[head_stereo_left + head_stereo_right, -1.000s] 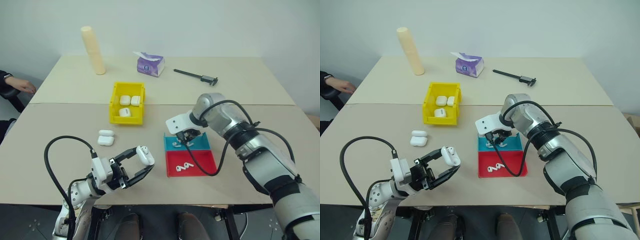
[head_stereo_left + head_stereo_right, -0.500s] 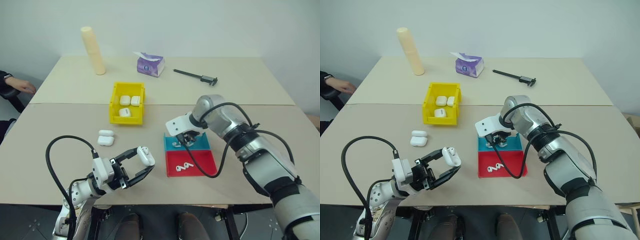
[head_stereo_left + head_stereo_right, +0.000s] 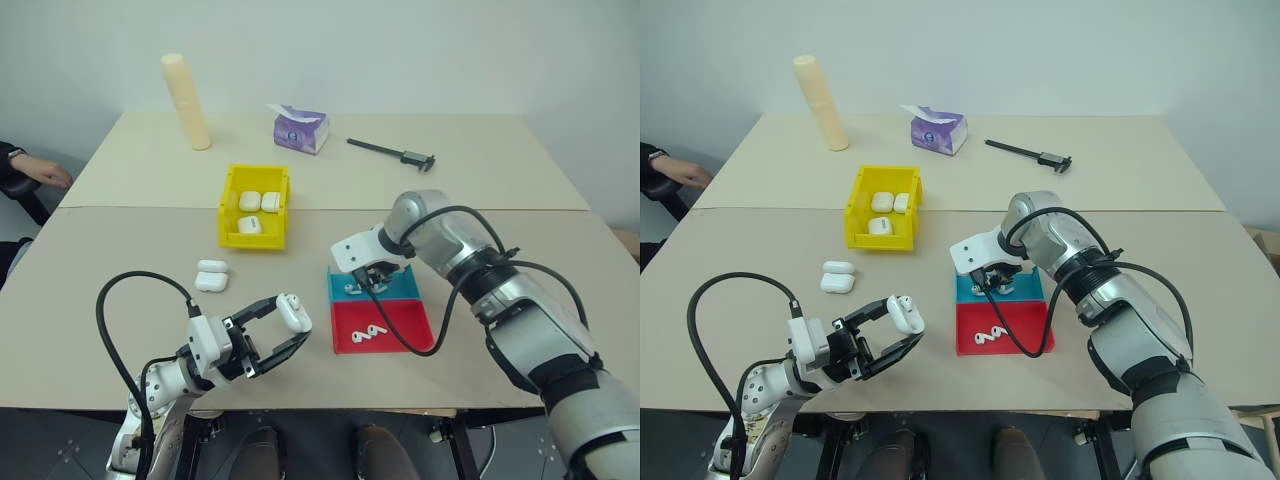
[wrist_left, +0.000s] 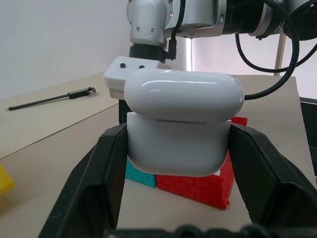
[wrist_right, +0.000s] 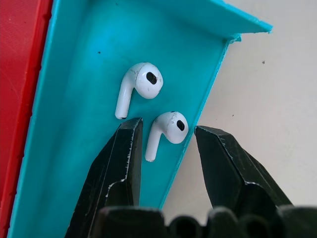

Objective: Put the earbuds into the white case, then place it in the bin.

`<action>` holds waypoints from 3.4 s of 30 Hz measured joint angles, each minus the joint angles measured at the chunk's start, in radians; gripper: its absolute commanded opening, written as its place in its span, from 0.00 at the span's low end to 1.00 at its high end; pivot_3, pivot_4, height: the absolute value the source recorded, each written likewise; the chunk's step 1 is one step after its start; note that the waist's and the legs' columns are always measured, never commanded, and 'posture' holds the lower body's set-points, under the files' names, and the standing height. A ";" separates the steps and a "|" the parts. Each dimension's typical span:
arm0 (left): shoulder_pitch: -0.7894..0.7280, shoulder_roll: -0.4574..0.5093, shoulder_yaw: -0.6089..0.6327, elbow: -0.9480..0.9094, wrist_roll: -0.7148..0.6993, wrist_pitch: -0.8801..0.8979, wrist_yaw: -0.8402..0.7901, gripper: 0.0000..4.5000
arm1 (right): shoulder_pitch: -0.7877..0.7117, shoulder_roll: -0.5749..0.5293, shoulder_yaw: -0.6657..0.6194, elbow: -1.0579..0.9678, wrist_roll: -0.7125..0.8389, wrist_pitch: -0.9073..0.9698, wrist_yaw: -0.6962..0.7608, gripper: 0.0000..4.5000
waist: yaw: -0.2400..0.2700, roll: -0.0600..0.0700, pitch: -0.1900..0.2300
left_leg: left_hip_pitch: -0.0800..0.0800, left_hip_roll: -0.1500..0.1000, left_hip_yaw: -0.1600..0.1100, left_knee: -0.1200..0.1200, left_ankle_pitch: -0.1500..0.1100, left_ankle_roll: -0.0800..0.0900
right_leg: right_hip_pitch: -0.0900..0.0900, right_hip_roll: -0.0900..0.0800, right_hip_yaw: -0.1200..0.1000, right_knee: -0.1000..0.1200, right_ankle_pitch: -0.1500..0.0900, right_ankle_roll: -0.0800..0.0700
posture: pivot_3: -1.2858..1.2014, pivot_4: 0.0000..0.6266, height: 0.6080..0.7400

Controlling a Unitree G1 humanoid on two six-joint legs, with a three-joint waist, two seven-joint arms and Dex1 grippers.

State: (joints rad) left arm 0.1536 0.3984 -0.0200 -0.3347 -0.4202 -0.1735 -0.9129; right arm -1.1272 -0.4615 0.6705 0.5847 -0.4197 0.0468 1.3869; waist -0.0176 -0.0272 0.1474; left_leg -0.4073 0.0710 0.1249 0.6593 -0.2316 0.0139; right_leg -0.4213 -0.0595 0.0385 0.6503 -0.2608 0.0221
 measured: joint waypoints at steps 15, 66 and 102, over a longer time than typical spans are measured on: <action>0.000 0.006 -0.001 0.000 0.000 0.000 0.002 0.62 | 0.012 -0.004 -0.009 -0.016 -0.013 -0.015 0.001 0.28 | 0.000 0.000 0.000 | 0.000 0.000 0.000 0.000 0.000 0.000 | 0.000 0.000 0.000 0.000 0.000 0.000 | 0.52 0.24 1.00; -0.411 -0.029 -0.059 0.023 -0.210 0.224 -0.068 0.62 | 0.275 0.299 -1.406 -1.269 1.019 1.529 -0.329 0.20 | 0.003 0.002 -0.001 | 0.000 -0.001 -0.009 0.001 0.001 -0.001 | 0.001 0.001 0.001 0.004 0.000 0.000 | 0.52 0.24 1.00; -0.442 -0.091 -0.059 0.006 -0.268 0.284 -0.098 0.62 | 0.704 0.038 -1.027 -1.289 1.815 1.090 -0.987 0.20 | -0.002 0.002 -0.002 | -0.002 -0.002 -0.012 0.001 0.001 -0.001 | 0.002 0.002 0.001 -0.001 0.000 0.003 | 0.52 0.24 1.00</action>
State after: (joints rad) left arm -0.2884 0.3078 -0.0794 -0.3291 -0.6880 0.1102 -1.0110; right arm -0.4229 -0.4232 -0.3566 -0.7044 1.3957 1.1370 0.3998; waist -0.0200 -0.0247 0.1456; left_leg -0.4098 0.0694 0.1127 0.6600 -0.2307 0.0133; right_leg -0.4190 -0.0577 0.0393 0.6494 -0.2610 0.0253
